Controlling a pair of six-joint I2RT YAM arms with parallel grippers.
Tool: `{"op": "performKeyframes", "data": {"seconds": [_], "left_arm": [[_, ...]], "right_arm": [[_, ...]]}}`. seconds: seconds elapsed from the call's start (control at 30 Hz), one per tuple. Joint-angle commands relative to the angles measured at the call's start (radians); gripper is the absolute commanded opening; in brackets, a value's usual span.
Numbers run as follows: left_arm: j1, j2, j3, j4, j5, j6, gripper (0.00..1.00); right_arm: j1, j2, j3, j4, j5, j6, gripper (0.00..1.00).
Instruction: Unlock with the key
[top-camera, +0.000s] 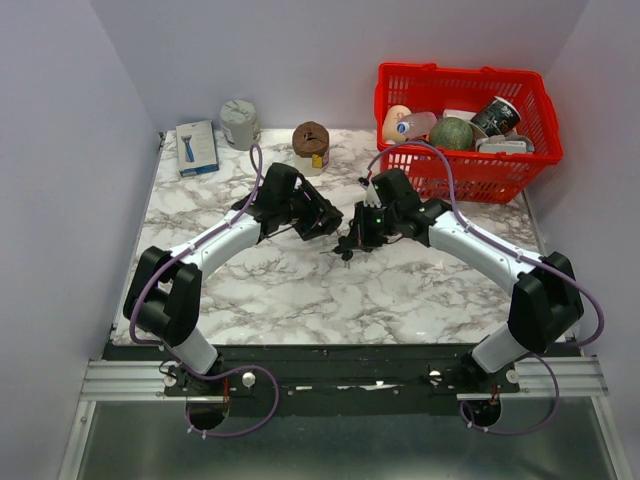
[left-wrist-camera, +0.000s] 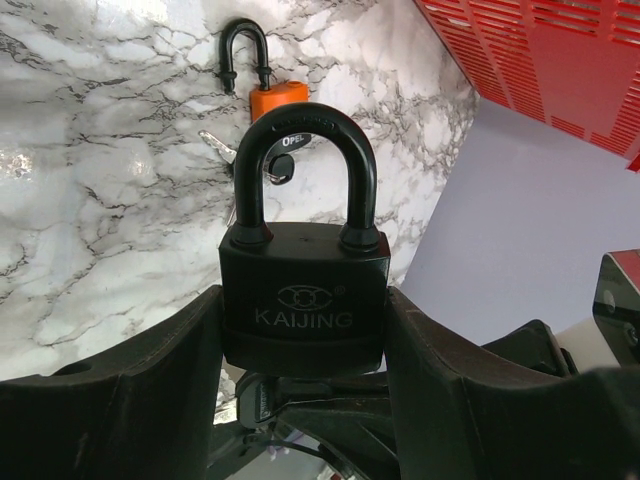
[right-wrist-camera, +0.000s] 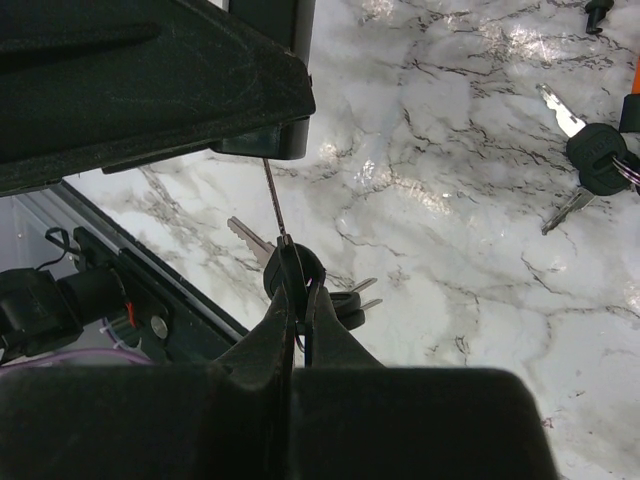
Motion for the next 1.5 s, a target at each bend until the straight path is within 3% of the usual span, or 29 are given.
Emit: {"op": "performKeyframes", "data": {"seconds": [0.0,1.47], "left_arm": [[-0.017,-0.046,0.008,0.033,0.034,-0.01,0.0],[-0.066,-0.071,-0.041,0.133,0.08,0.015,0.0]], "right_arm": [[-0.002,0.028,0.044,-0.017,0.083,0.012,0.01],[-0.041,0.241,0.289,-0.087,0.059,-0.048,0.01]]}}
